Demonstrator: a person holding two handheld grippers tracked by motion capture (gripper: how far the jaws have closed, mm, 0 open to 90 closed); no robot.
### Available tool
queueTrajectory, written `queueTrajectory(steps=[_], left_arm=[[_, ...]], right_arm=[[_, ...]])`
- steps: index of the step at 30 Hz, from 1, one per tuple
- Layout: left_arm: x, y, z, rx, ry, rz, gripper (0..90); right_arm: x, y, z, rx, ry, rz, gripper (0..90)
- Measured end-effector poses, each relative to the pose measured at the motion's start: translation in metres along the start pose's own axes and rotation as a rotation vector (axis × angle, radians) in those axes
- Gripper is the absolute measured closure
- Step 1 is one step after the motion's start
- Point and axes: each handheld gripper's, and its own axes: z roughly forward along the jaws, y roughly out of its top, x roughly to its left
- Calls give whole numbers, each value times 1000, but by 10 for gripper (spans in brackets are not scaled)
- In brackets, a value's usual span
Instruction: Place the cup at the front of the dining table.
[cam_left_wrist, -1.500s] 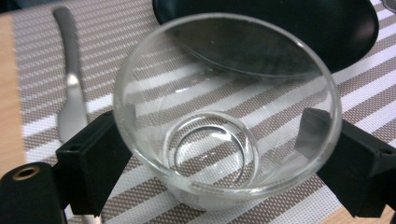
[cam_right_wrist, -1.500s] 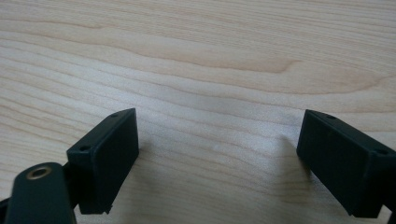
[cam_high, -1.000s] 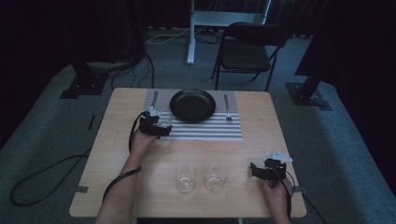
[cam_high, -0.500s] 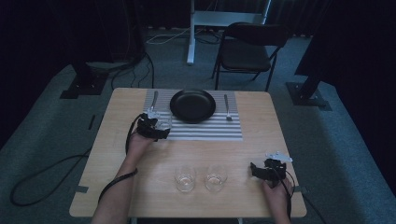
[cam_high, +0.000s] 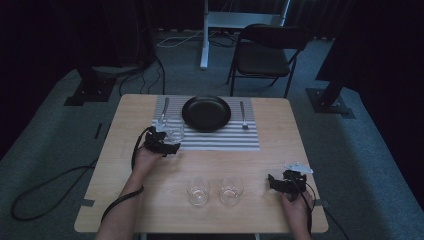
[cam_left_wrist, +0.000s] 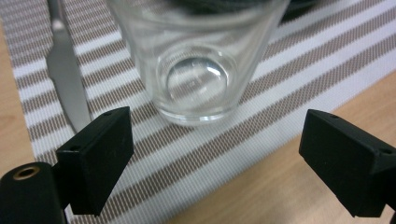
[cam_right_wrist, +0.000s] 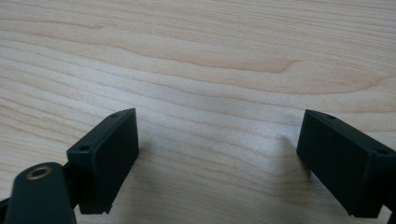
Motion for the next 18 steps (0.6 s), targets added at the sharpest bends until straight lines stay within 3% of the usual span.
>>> queueTrajectory(steps=[18], left_arm=[[0,-23,-11,23,-18,-6,106]], right_arm=[[0,0,0,0,0,0,123]])
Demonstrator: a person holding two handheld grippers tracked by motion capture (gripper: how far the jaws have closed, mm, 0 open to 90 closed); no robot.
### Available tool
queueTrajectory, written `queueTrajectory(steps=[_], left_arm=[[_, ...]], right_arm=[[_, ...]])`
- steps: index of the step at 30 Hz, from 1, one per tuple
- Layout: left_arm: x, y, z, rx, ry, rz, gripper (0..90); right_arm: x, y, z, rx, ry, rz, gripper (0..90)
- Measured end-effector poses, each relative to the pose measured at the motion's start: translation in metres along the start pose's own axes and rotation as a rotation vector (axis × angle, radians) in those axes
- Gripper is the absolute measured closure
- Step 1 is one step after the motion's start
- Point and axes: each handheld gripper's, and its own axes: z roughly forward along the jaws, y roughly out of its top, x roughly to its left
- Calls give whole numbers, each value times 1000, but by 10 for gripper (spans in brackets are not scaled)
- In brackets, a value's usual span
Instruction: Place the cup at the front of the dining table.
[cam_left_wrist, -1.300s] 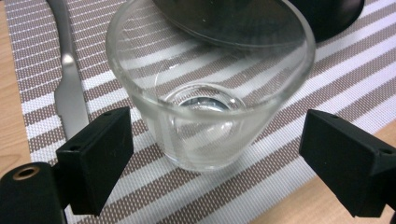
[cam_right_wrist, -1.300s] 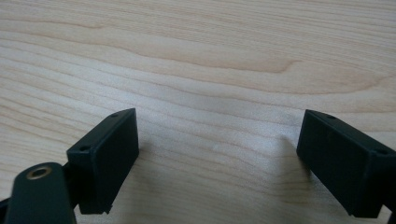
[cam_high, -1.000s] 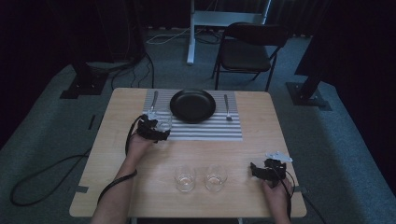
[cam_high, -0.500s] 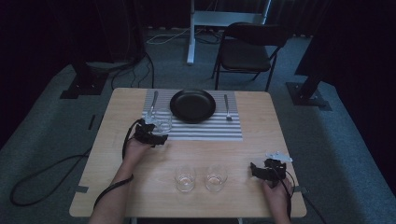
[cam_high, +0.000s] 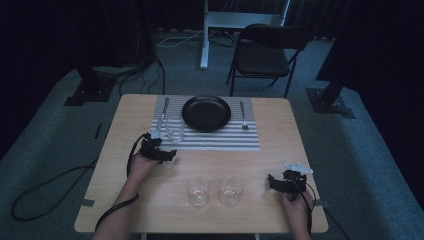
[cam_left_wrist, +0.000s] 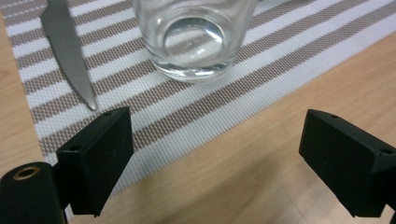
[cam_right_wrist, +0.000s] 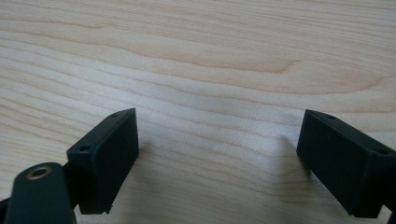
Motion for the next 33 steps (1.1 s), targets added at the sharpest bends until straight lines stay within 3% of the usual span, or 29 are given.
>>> queueTrajectory(steps=[2,10,22,26,33], left_arm=[[0,-3,-1,20,3,12,106],[1,-14,-6,19,-16,-17,105],[-1,-29,-15,3,20,-45,106],[-4,-36,-17,6,25,-32,106],[-3,-42,-24,-6,34,-45,106]], right_arm=[[0,0,0,0,0,0,122],[0,0,0,0,0,0,122],[0,0,0,0,0,0,122],[0,0,0,0,0,0,123],[0,0,0,0,0,0,122]])
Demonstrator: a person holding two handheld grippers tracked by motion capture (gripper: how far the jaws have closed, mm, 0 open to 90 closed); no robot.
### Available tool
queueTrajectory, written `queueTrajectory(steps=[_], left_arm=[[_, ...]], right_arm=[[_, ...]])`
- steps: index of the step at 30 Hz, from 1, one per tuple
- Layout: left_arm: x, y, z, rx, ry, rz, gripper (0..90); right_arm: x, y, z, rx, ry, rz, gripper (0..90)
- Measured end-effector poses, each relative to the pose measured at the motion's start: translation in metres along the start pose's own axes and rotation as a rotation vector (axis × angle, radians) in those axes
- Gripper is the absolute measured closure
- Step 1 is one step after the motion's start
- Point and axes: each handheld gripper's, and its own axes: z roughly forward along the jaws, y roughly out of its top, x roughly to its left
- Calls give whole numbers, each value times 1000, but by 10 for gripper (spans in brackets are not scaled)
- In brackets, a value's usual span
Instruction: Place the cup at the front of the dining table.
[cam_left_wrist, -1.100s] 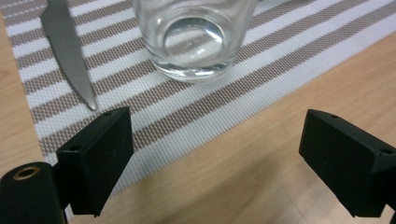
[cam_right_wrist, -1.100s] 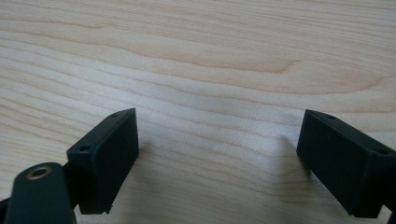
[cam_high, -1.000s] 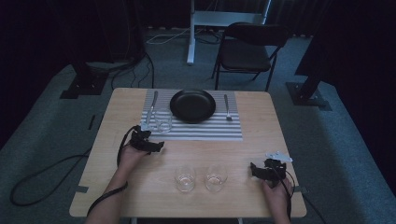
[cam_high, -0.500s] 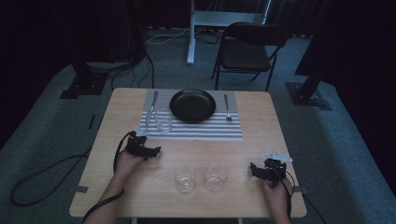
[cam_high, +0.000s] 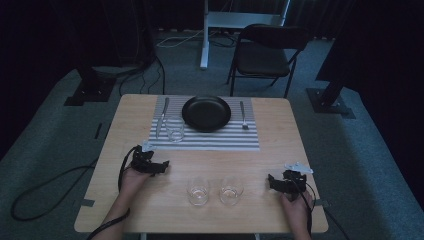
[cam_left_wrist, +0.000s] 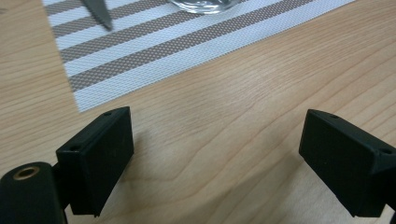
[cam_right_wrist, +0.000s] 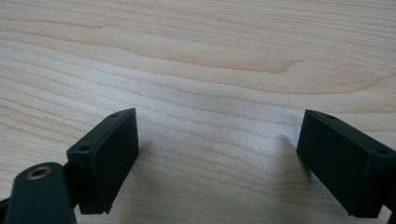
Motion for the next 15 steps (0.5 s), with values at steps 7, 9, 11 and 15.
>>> queueTrajectory(steps=[7,9,11,15], left_arm=[[2,-6,-9,-17,4,-15,105],[1,-7,-12,-18,13,-10,106],[1,-9,-15,-27,15,-16,105],[2,-12,-20,-33,20,-25,106]], right_arm=[[0,0,0,0,0,0,123],[0,0,0,0,0,0,123],[0,0,0,0,0,0,123],[0,0,0,0,0,0,123]])
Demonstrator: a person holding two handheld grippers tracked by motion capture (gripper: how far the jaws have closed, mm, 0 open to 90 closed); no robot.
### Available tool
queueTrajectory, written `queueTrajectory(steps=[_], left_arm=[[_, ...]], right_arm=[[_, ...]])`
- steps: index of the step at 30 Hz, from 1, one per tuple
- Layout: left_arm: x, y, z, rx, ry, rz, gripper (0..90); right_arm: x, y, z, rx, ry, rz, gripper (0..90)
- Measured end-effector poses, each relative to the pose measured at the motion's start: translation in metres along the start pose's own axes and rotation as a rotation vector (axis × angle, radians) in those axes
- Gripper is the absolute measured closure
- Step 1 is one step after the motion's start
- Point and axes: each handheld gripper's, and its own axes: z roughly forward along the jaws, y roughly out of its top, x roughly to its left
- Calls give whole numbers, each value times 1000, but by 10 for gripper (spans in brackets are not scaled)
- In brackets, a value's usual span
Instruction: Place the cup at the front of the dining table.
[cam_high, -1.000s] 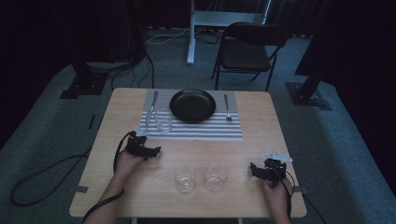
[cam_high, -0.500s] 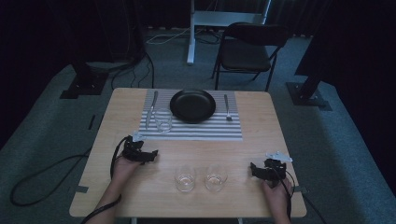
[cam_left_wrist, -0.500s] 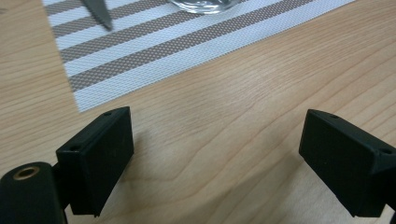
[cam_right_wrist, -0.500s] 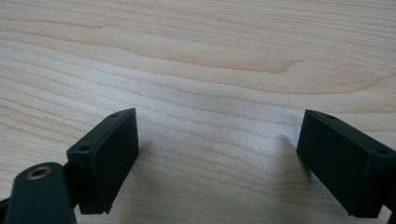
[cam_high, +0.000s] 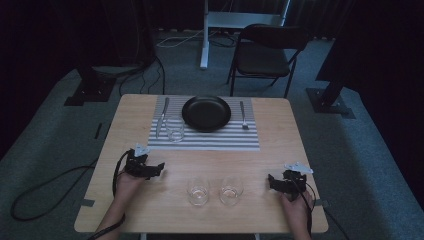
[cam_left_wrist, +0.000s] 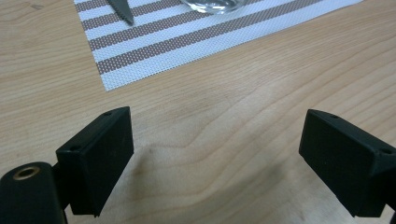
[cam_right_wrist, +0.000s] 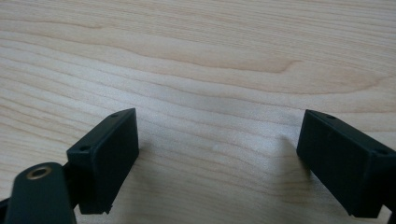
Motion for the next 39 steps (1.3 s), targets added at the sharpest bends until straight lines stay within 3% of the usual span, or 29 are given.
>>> queueTrajectory(steps=[18,20,26,31,39], left_arm=[[2,-16,-22,-16,12,-16,106],[4,-21,-27,-18,-5,-26,105],[3,-29,-32,-23,13,-31,106],[3,-34,-38,-55,3,-52,106],[7,-44,-52,-70,46,-63,106]], right_arm=[[0,0,0,0,0,1,123],[0,0,0,0,0,1,122],[0,0,0,1,0,1,122],[0,0,0,1,0,1,123],[0,0,0,1,0,2,122]])
